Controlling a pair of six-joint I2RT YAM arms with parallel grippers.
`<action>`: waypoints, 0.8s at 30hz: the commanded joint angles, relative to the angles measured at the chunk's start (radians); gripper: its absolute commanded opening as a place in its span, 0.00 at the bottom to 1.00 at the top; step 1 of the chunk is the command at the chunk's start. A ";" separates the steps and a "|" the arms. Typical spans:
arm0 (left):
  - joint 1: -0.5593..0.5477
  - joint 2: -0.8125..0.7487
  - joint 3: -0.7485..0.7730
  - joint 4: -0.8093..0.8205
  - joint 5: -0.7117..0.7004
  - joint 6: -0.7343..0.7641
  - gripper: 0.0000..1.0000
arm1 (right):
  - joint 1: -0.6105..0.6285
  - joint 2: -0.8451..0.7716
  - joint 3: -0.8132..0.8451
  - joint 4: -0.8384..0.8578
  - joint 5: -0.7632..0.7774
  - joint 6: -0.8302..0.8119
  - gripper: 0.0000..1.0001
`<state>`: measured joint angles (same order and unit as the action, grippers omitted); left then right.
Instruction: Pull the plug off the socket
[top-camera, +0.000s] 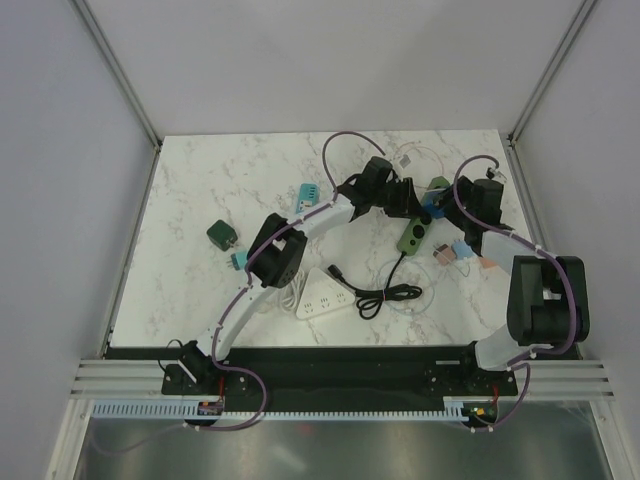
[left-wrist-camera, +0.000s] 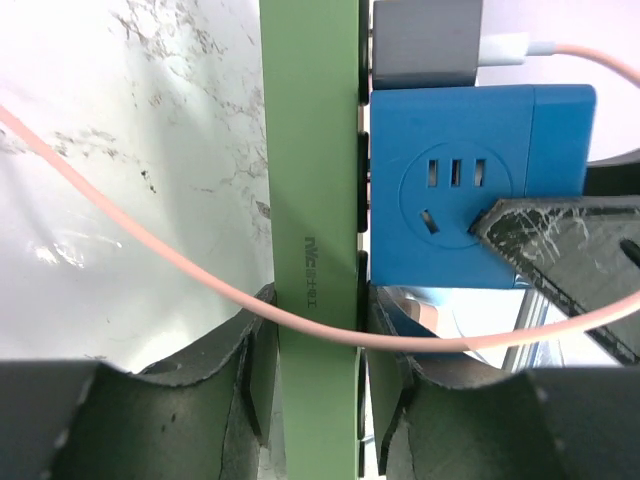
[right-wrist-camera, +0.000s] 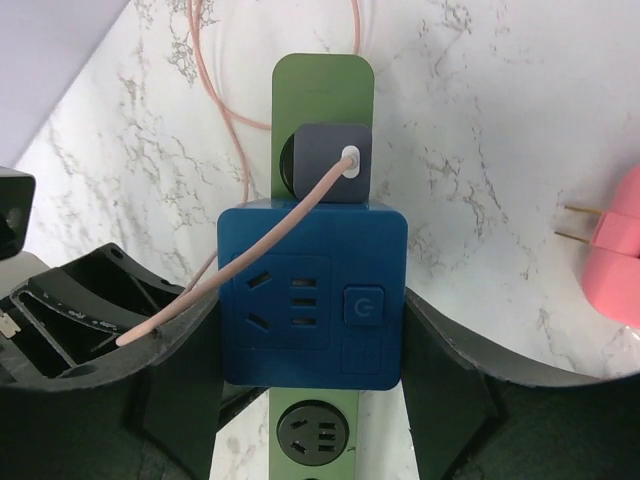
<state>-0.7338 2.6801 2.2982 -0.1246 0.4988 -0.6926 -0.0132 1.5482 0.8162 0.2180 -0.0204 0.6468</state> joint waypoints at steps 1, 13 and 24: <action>0.033 0.043 0.007 -0.049 -0.140 0.039 0.02 | -0.031 -0.022 -0.012 0.247 -0.268 0.200 0.00; 0.033 0.046 0.009 -0.050 -0.140 0.039 0.02 | 0.082 -0.086 0.135 -0.179 0.151 -0.130 0.00; 0.025 0.043 0.015 -0.064 -0.161 0.050 0.02 | 0.032 -0.079 0.112 -0.136 -0.094 -0.047 0.00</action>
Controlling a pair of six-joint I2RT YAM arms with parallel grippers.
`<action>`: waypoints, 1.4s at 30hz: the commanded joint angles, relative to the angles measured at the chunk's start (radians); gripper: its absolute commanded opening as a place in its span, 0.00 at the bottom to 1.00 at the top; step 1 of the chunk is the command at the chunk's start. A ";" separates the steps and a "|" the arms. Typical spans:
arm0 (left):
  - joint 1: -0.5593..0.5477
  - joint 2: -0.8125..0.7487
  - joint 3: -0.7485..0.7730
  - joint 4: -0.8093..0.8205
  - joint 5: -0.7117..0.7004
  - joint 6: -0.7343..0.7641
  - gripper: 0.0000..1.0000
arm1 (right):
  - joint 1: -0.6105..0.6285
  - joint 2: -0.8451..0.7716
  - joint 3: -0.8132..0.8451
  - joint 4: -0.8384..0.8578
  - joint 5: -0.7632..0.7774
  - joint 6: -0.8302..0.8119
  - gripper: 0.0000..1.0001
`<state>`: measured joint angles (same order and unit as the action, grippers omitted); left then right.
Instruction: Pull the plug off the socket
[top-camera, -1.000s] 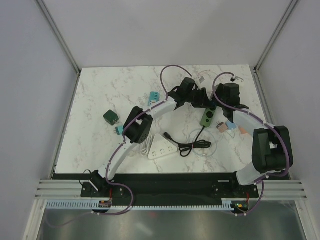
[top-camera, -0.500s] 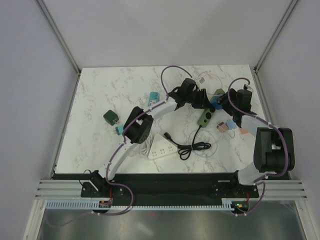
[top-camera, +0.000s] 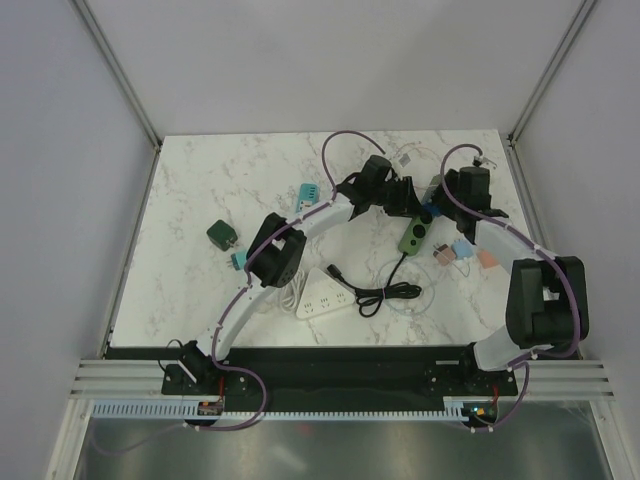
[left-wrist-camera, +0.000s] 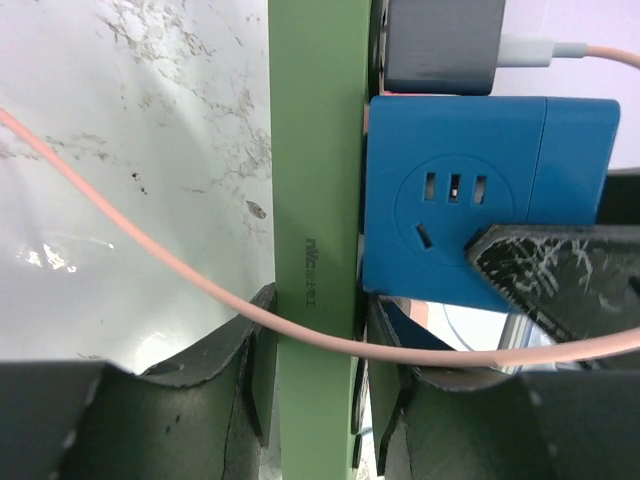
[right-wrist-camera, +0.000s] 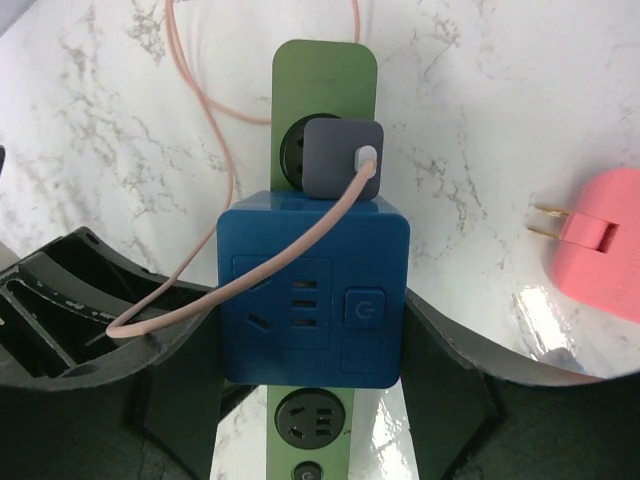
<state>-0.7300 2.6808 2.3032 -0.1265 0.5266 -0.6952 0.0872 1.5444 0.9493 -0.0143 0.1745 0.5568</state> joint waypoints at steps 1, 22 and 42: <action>0.021 0.045 0.013 -0.062 -0.188 0.054 0.02 | -0.117 -0.060 -0.026 0.144 -0.361 0.087 0.00; 0.021 0.048 0.018 -0.062 -0.180 0.054 0.02 | -0.061 -0.136 -0.003 -0.031 -0.065 -0.134 0.00; 0.035 -0.035 -0.143 0.094 -0.169 0.030 0.02 | 0.057 -0.158 -0.043 0.031 -0.111 -0.228 0.00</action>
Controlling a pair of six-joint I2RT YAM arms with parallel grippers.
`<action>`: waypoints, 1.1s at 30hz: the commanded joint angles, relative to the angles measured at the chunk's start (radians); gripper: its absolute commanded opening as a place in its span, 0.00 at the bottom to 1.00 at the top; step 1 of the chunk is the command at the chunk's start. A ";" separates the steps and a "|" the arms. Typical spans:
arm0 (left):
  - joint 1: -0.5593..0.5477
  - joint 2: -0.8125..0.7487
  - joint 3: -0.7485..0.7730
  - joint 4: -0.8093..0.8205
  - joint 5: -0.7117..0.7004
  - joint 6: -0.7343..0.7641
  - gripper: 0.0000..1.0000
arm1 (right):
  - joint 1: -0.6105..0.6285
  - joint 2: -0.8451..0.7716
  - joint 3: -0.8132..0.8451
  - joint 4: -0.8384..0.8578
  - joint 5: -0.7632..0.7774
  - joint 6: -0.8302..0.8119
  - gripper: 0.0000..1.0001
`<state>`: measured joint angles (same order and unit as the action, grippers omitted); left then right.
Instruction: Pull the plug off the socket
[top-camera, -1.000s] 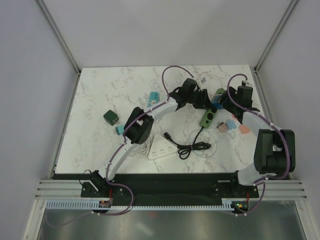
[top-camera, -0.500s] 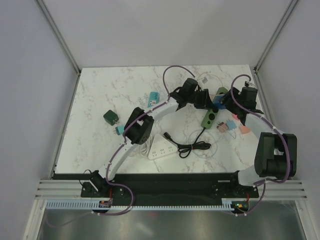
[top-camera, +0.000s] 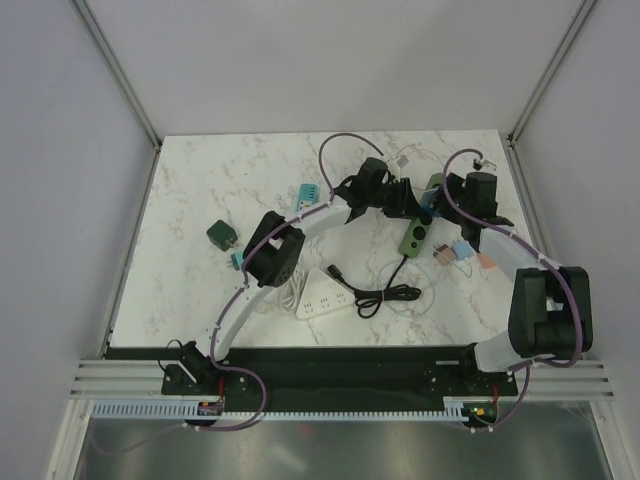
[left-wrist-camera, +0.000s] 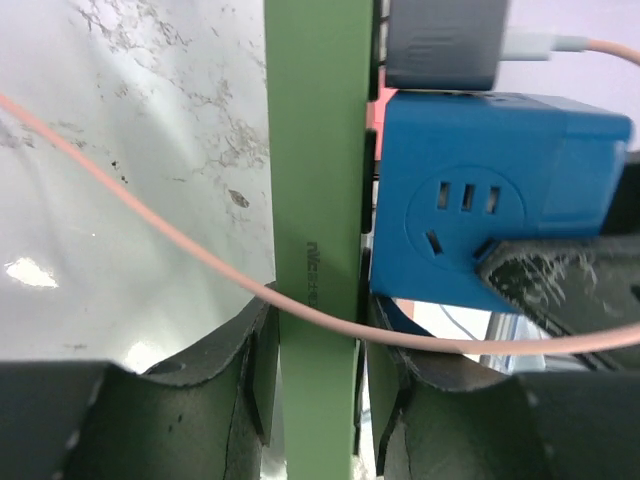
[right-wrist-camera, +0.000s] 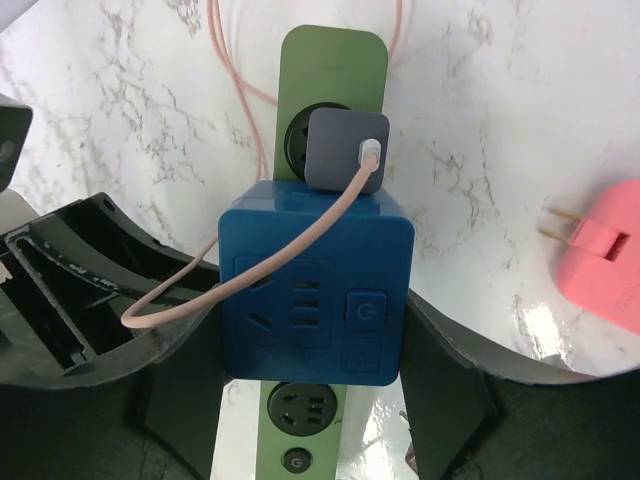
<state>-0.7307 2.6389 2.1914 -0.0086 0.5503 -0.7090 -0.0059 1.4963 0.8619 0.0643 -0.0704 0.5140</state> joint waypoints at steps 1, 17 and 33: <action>0.037 0.004 -0.032 -0.054 -0.234 0.028 0.02 | 0.150 -0.122 0.013 -0.031 0.135 -0.183 0.00; 0.065 -0.014 -0.068 -0.044 -0.245 -0.003 0.02 | -0.138 -0.097 -0.074 0.265 -0.455 0.151 0.00; 0.082 -0.010 -0.114 0.102 -0.092 -0.006 0.02 | -0.114 -0.102 0.095 -0.251 0.049 -0.071 0.00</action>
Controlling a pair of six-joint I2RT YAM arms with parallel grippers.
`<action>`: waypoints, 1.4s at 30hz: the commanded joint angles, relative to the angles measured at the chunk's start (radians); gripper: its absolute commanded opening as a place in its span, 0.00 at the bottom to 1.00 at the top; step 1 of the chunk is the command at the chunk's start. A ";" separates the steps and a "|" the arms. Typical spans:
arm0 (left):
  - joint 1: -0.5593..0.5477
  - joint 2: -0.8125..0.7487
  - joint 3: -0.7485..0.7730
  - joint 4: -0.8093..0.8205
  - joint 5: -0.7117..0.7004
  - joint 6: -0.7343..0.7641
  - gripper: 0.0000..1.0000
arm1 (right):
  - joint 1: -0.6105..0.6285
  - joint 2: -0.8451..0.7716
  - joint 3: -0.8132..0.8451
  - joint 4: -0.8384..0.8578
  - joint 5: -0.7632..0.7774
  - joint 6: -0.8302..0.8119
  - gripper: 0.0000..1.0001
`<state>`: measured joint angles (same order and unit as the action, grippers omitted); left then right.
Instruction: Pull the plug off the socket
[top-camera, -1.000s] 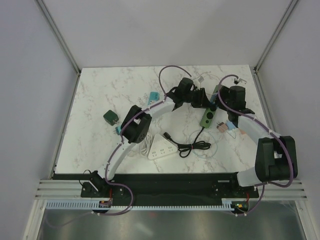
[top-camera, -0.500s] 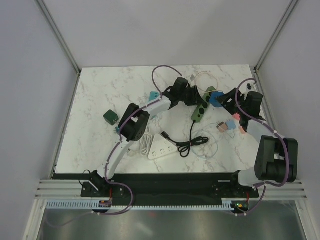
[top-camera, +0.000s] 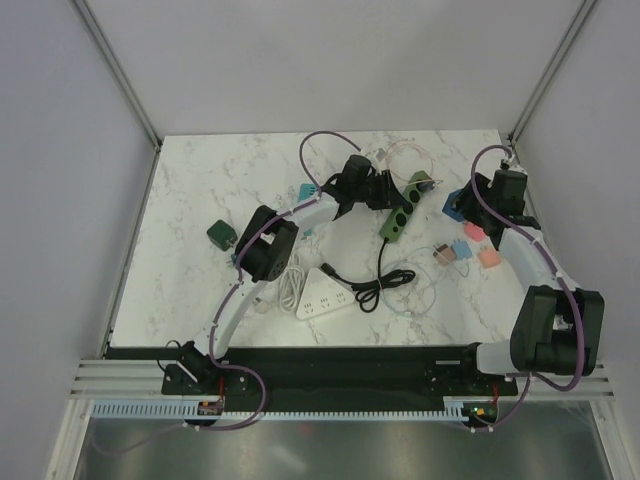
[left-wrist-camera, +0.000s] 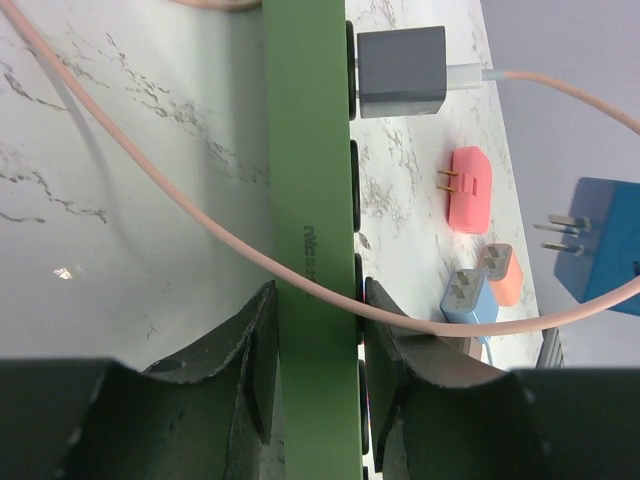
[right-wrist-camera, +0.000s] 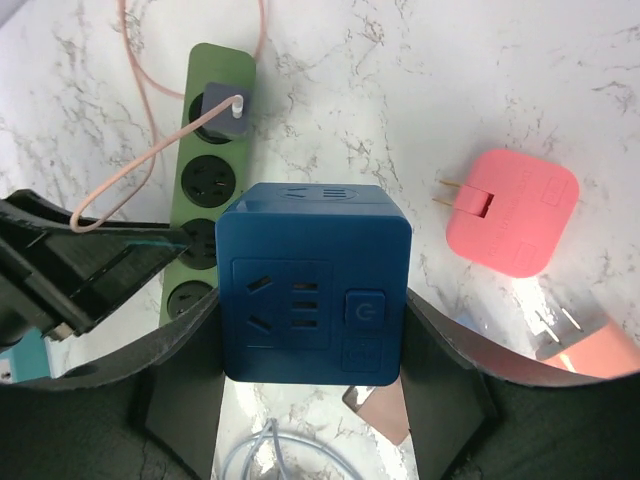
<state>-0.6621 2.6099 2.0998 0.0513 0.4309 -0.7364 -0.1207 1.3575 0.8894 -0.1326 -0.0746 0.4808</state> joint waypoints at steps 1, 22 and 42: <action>0.015 0.021 -0.030 0.050 0.038 0.019 0.02 | 0.001 0.087 0.091 -0.058 0.000 -0.038 0.00; 0.018 0.024 -0.040 0.076 0.054 0.002 0.02 | 0.001 0.154 0.098 -0.102 0.006 -0.042 0.79; 0.018 0.032 -0.029 0.076 0.066 0.000 0.02 | 0.000 0.579 0.658 -0.088 -0.095 0.103 0.98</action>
<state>-0.6518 2.6118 2.0708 0.1116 0.4808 -0.7444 -0.1207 1.8427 1.4574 -0.2024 -0.0814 0.5377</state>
